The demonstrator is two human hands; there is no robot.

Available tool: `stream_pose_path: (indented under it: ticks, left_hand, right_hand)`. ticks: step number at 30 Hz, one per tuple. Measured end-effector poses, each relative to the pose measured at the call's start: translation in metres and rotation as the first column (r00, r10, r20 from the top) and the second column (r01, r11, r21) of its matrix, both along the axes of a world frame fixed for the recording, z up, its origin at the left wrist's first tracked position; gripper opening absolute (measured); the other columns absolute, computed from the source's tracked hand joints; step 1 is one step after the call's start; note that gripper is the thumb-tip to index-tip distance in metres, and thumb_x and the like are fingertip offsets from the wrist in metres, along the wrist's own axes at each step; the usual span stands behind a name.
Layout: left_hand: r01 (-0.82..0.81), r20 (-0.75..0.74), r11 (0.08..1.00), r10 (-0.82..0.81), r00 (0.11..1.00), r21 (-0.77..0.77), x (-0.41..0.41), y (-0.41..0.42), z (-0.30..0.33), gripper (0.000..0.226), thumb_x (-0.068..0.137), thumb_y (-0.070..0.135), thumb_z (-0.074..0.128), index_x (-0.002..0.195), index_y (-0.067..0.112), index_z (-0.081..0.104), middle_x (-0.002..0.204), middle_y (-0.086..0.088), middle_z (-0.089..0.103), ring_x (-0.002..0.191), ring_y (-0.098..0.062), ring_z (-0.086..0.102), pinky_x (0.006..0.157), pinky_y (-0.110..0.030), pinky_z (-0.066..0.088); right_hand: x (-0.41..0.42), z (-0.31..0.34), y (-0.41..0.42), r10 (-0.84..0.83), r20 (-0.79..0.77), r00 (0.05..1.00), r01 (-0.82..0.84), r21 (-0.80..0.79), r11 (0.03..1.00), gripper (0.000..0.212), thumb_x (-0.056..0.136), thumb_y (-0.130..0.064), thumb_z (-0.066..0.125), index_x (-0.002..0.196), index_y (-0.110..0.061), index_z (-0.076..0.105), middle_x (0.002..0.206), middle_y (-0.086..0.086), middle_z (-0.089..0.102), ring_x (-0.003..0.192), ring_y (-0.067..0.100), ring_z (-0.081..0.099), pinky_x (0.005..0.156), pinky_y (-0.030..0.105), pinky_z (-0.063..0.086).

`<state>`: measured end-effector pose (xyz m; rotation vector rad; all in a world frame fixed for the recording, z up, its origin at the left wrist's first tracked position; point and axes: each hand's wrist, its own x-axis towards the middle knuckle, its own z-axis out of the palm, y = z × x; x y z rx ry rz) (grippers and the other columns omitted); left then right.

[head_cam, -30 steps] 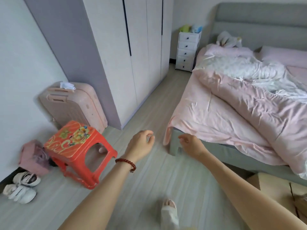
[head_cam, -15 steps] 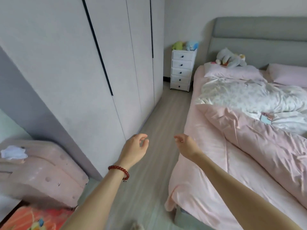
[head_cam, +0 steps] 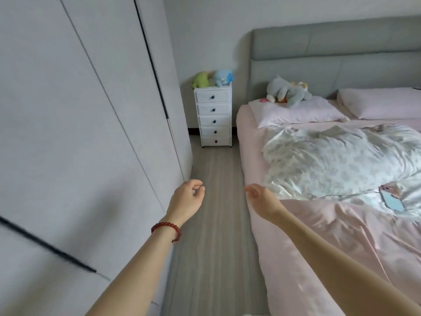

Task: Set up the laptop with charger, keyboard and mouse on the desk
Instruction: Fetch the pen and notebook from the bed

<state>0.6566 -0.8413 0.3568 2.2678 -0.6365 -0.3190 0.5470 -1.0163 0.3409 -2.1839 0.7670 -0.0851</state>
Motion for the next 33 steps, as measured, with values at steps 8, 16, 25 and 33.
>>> stream_pose_path:
  ticks: [8,16,25,33]
  left_hand:
    - [0.182,-0.055,0.983,-0.183,0.982,-0.026,0.192,-0.198,-0.019,0.03,0.094,0.028,0.045,0.12,0.017,0.056,0.121,-0.001,0.06,0.105,-0.011,0.058,0.085,-0.02,0.042]
    - [0.026,-0.029,0.998,-0.028,0.999,-0.056,0.419,-0.302,-0.005,0.028,0.094,0.026,0.046,0.118,0.018,0.057,0.117,0.001,0.062,0.095,-0.004,0.053,0.082,-0.016,0.038]
    - [-0.093,-0.081,0.993,0.088,0.993,-0.069,0.67,-0.415,-0.065,0.027,0.094,0.02,0.046,0.118,0.013,0.057,0.12,-0.003,0.061,0.101,-0.012,0.056,0.083,-0.019,0.037]
    - [-0.143,-0.221,0.99,0.138,0.965,-0.008,0.853,-0.528,-0.1,0.033,0.094,0.018,0.046,0.126,0.01,0.051,0.128,-0.007,0.055,0.115,-0.019,0.054,0.095,-0.03,0.042]
  right_hand:
    - [0.181,-0.02,-0.174,-0.125,-0.008,0.992,0.125,0.012,0.992,0.03,0.094,-0.01,0.04,0.116,-0.007,0.06,0.118,0.013,0.064,0.107,0.029,0.058,0.09,0.031,0.045]
    - [0.421,-0.005,-0.309,-0.053,-0.001,0.999,0.053,0.025,0.998,0.031,0.094,-0.01,0.038,0.117,-0.003,0.057,0.118,0.014,0.064,0.105,0.029,0.06,0.086,0.03,0.045]
    - [0.684,-0.057,-0.42,-0.08,0.029,0.996,0.077,0.098,0.992,0.035,0.094,-0.014,0.038,0.126,-0.012,0.053,0.122,0.008,0.061,0.111,0.023,0.055,0.079,0.021,0.037]
    - [0.877,-0.101,-0.511,-0.303,0.007,0.953,0.283,0.337,0.898,0.03,0.094,-0.014,0.043,0.121,-0.013,0.054,0.104,0.004,0.066,0.089,0.014,0.058,0.061,0.019,0.042]
